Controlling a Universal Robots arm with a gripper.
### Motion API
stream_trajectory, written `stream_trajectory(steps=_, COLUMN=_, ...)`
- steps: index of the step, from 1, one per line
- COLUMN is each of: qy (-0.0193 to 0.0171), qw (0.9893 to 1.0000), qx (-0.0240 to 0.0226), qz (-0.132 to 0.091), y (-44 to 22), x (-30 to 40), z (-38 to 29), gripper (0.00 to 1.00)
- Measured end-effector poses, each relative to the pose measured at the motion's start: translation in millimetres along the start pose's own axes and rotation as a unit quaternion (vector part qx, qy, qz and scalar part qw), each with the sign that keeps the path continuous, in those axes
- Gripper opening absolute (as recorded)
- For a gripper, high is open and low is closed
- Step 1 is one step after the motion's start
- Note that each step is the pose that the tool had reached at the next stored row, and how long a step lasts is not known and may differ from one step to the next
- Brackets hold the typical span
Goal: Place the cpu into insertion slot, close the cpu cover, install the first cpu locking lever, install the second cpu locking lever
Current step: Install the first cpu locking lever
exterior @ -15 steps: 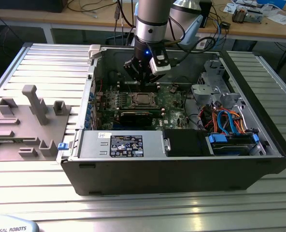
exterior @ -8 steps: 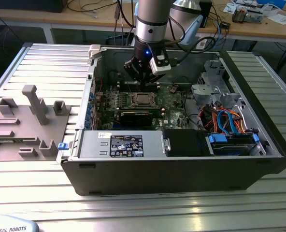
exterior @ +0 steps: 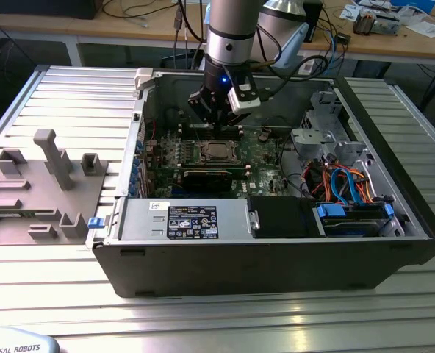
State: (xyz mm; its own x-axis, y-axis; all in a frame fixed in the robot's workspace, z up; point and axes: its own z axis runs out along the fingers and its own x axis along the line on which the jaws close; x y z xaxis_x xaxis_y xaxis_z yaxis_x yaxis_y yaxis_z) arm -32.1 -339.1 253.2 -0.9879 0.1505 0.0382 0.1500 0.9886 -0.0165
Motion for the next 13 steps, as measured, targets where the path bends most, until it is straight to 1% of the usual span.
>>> stream_trajectory(steps=13, qy=-0.0001, qw=1.0000, qx=0.0003, qz=-0.008, y=0.0, x=0.0, z=0.0, gripper=0.11)
